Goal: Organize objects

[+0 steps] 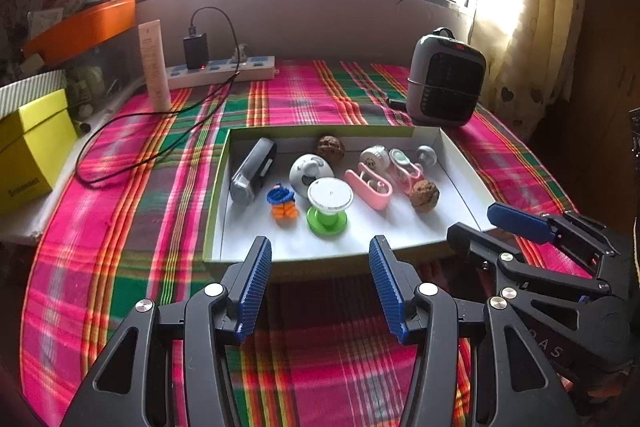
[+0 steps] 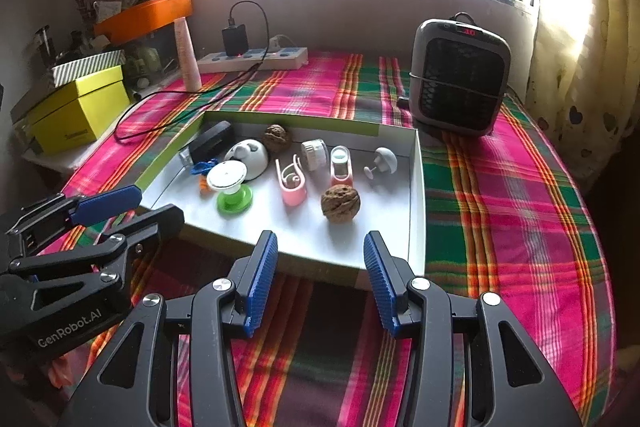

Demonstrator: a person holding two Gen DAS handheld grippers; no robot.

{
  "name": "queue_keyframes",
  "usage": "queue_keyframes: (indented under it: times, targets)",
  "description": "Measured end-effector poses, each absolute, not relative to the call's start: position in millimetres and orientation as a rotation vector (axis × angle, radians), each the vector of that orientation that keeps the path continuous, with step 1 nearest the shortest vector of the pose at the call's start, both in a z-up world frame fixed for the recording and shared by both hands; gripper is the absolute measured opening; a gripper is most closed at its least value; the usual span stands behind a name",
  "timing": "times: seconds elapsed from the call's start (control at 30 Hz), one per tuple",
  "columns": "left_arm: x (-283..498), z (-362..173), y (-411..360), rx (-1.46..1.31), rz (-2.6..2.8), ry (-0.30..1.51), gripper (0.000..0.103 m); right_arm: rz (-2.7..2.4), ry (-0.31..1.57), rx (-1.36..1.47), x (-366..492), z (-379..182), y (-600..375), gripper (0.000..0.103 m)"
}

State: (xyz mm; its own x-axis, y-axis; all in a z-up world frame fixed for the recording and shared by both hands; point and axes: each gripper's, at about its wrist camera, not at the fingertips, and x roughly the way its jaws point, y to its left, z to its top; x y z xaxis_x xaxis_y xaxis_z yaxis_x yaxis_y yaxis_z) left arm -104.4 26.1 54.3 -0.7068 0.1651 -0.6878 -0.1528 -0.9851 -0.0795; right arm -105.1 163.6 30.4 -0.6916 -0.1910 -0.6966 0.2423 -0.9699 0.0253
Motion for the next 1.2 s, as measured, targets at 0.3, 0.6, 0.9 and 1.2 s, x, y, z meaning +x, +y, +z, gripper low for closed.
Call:
queue_keyframes:
  times: [0.3, 0.6, 0.9, 1.2]
  targets:
    - [-75.6, 52.6, 26.0, -1.099, 2.751, -0.022, 0.050, -2.675, 0.100, 1.107, -82.3, 25.3, 160.2, 0.046]
    - [-55.6, 42.9, 27.4, -1.139, 2.748, -0.009, 0.050, -2.675, 0.091, 1.140, -61.8, 16.0, 161.9, 0.046]
    - [-41.6, 26.7, 28.3, -1.203, 2.729, -0.006, 0.050, -2.672, 0.092, 1.193, -48.4, 2.3, 162.9, 0.046]
    - [-32.0, 16.6, 23.0, -1.239, 2.760, 0.011, 0.050, -2.692, 0.102, 1.220, -40.9, -4.9, 165.5, 0.046]
